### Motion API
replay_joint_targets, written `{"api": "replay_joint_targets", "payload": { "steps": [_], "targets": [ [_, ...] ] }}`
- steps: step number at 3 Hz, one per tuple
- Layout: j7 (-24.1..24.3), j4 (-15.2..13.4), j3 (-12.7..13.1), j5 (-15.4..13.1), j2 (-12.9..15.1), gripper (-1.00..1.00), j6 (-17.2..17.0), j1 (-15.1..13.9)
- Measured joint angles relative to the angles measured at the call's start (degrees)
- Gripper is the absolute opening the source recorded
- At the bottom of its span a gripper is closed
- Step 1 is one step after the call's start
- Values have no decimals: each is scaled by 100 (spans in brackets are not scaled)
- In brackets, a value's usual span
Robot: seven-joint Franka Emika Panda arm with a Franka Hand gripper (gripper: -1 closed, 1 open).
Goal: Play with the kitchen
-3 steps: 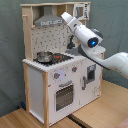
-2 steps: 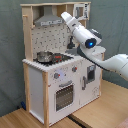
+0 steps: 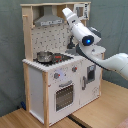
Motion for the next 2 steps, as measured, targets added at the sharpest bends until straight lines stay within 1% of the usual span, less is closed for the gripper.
{"api": "replay_joint_targets", "payload": {
  "steps": [1, 2],
  "targets": [
    [406, 134, -56, -16, 31, 100, -381, -66],
    [896, 265, -67, -34, 30, 100, -747, -231]
  ]
}}
